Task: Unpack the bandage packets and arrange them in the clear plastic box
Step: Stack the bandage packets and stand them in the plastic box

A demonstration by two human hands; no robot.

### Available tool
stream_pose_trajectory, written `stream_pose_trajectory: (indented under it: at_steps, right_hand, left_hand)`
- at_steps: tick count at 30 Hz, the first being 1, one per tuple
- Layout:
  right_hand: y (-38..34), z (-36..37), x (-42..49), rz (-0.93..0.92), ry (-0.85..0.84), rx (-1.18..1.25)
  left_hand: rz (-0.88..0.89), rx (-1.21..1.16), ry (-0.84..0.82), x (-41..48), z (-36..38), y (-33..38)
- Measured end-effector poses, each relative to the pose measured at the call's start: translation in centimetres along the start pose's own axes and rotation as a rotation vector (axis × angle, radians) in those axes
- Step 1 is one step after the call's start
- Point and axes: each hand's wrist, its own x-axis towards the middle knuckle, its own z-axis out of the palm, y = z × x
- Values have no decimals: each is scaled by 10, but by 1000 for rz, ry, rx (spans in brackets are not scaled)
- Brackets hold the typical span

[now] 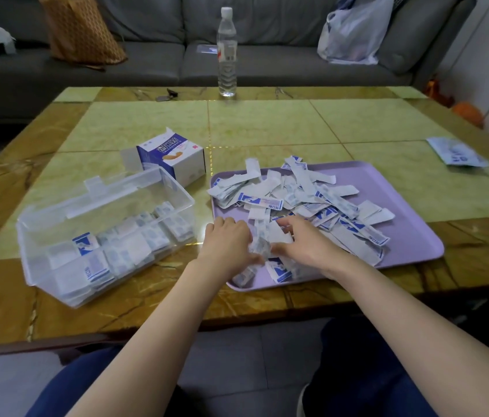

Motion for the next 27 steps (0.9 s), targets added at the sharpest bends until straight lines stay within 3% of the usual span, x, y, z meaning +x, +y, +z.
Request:
stream_pose_trajectory:
  at_steps: [10, 19, 27]
  right_hand:
    - [-10, 1, -2, -122, -128, -56]
    - [-14, 1, -4, -206, 112, -31]
    - [-14, -6, -1, -191, 362, 139]
  left_hand:
    - [-23, -170, 64, -6, -1, 4]
    - [-42, -316, 66, -2, 0, -3]
    - [-44, -497, 240, -6, -14, -6]
